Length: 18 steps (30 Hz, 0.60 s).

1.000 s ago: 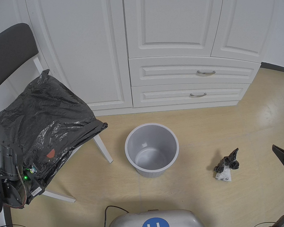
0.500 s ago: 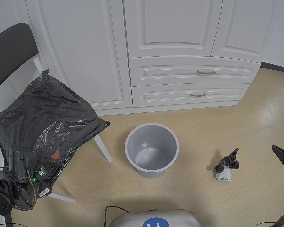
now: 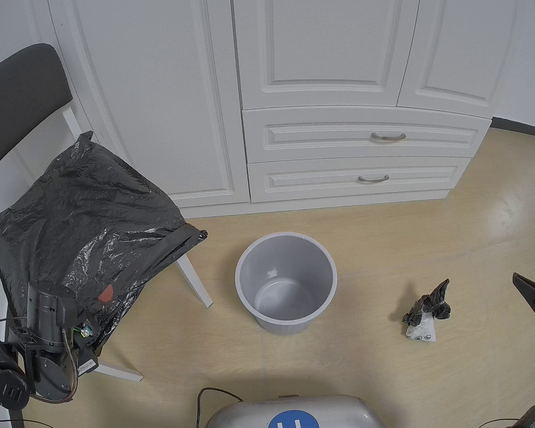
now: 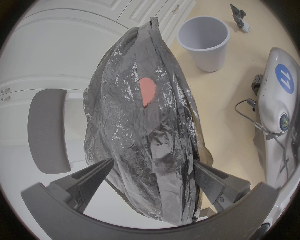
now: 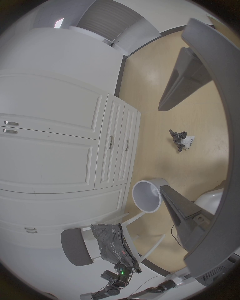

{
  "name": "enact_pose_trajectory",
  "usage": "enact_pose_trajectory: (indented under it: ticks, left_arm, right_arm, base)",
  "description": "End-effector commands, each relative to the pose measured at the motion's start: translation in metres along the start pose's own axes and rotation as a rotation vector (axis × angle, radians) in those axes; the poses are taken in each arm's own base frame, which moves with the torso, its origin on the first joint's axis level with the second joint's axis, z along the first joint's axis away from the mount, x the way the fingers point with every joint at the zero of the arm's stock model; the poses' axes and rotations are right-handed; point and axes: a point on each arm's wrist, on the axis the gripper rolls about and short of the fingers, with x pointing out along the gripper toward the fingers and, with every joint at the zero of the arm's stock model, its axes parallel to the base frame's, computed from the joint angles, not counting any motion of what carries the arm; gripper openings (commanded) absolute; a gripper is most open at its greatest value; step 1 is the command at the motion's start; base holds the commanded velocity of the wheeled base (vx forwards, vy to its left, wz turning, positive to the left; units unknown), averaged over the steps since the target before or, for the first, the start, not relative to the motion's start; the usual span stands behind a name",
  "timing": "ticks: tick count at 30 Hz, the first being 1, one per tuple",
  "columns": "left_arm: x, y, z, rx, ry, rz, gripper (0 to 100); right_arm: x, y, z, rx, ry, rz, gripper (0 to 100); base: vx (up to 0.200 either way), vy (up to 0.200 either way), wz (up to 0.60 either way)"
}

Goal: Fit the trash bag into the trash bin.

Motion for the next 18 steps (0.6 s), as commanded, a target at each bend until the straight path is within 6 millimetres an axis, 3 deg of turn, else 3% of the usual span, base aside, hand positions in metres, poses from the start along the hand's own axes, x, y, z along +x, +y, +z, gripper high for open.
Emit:
enact_pose_trajectory:
  ticks: [1, 12, 18]
  left_arm:
    - [-0.001, 0.001, 0.000, 0.000, 0.019, 0.024, 100]
    - [-0.017, 0.022, 0.000, -0.105, -0.009, 0.168, 100]
    - [-0.017, 0.030, 0.006, -0.140, -0.029, 0.191, 100]
  right_arm:
    - [0.000, 0.000, 0.000, 0.000, -0.001, 0.000, 100]
    - [0.000, 0.000, 0.000, 0.000, 0.000, 0.001, 100]
    - [0.000, 0.000, 0.000, 0.000, 0.000, 0.001, 100]
  base:
    - [0.000, 0.000, 0.00]
    - [0.000, 0.000, 0.00]
    - [0.000, 0.000, 0.00]
